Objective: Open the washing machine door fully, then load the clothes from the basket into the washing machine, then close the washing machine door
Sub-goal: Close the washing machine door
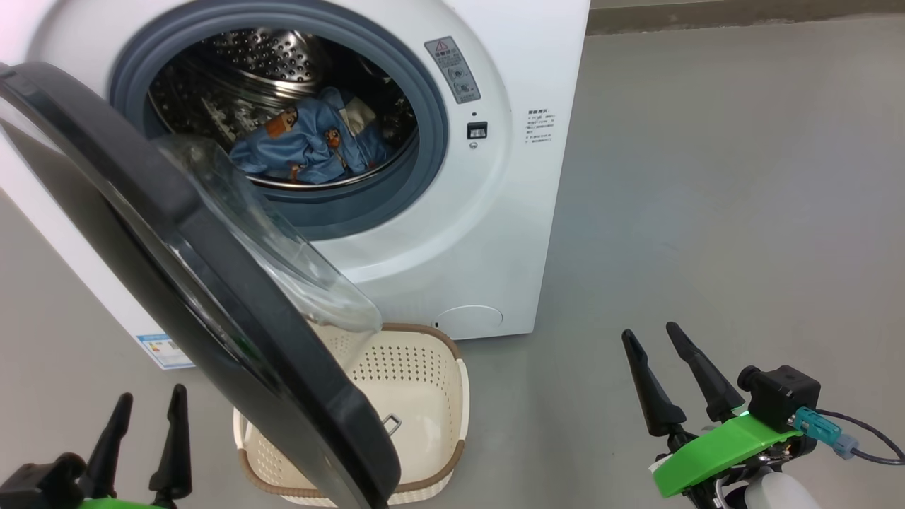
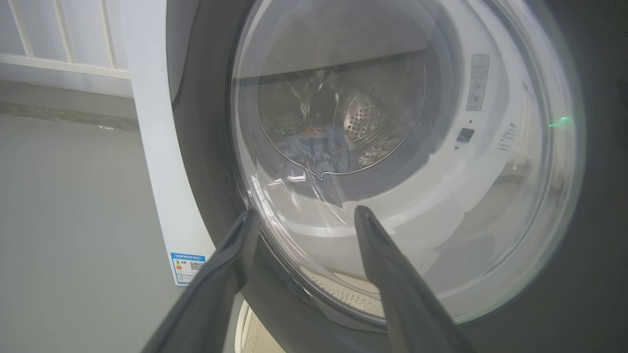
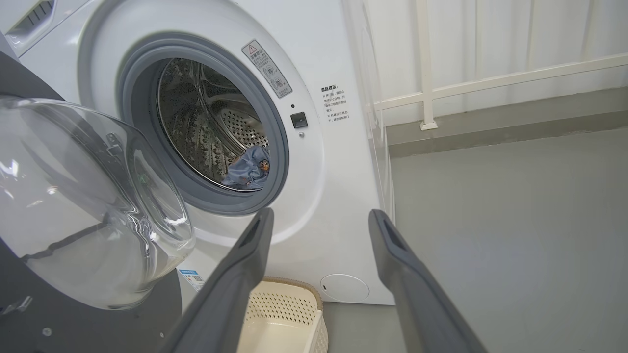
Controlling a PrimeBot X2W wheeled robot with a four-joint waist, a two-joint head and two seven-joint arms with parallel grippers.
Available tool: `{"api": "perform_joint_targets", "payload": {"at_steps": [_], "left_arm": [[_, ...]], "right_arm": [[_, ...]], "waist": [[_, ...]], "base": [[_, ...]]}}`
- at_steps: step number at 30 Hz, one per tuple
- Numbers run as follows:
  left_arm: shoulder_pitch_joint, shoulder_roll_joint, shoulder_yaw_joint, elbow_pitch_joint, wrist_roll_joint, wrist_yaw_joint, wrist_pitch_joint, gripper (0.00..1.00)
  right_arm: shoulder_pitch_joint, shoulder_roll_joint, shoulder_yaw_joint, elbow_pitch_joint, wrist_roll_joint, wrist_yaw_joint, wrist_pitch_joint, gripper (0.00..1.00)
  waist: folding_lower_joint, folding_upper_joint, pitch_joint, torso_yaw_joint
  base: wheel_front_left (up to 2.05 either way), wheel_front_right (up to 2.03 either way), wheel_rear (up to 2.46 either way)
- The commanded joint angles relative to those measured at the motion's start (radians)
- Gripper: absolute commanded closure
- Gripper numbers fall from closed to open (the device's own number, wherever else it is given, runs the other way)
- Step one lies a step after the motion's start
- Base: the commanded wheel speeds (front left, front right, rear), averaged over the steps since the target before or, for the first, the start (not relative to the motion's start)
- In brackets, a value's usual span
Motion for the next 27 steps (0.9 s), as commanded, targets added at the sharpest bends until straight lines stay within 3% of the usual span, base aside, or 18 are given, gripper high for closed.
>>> {"api": "perform_joint_targets", "payload": {"at_steps": [1,14,27], "left_arm": [[-0.037,0.012,0.04,-0.01,0.029,0.005,-0.011,0.0],[-0.039,-0.062,0.109,-0.035,0.12,-0.002,-0.013,0.0],[-0.034,-0.072,0.106,-0.043,0.135,-0.003,-0.013,0.0]], "right_arm": [[-0.025,-0.008,0.017,-0.03,-0.005,0.002,-0.005,0.0],[-0.023,-0.011,0.014,-0.03,-0.012,0.002,-0.005,0.0],[-0.02,-0.013,0.018,-0.031,-0.011,0.002,-0.005,0.0]], "waist": [[0.0,0.0,0.002,-0.001],[0.0,0.0,0.003,-0.005],[0.0,0.0,0.004,0.0]], "base": [[0.0,0.0,0.0],[0.0,0.0,0.0],[0.0,0.0,0.0]]}}
